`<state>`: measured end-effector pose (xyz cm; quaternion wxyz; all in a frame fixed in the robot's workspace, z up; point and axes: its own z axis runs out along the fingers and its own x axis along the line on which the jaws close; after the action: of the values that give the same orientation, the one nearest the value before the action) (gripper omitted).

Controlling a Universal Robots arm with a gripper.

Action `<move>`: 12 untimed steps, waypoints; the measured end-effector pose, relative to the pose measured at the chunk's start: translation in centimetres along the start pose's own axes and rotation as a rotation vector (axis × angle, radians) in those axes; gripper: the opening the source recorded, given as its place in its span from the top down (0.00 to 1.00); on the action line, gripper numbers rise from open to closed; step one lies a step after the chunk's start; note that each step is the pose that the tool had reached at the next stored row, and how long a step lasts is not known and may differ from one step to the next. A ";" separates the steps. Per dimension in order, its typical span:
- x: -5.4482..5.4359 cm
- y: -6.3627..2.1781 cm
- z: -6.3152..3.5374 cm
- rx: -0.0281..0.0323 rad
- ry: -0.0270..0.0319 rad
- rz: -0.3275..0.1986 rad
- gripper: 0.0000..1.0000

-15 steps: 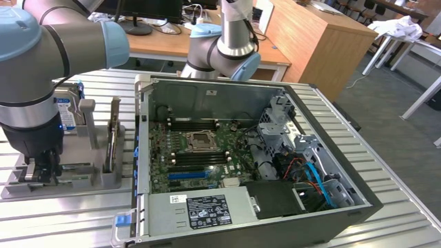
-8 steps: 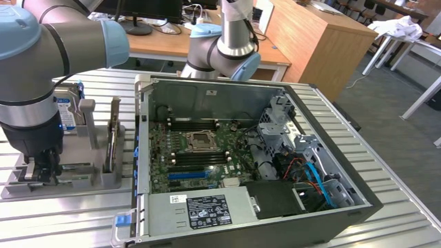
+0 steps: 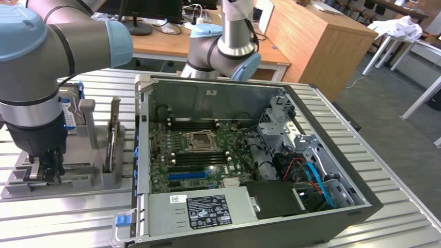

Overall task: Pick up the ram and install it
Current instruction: 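Pick up the ram and move it above insertion slot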

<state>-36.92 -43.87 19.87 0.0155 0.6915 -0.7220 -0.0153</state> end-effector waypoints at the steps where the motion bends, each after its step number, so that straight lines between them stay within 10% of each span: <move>1: 0.0 -0.12 0.00 -0.0001 -0.0001 0.000 0.70; 12: 0.0 -0.79 -0.03 -0.0008 0.0000 0.000 0.70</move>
<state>-36.13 -43.87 19.87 0.0158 0.6915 -0.7221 -0.0157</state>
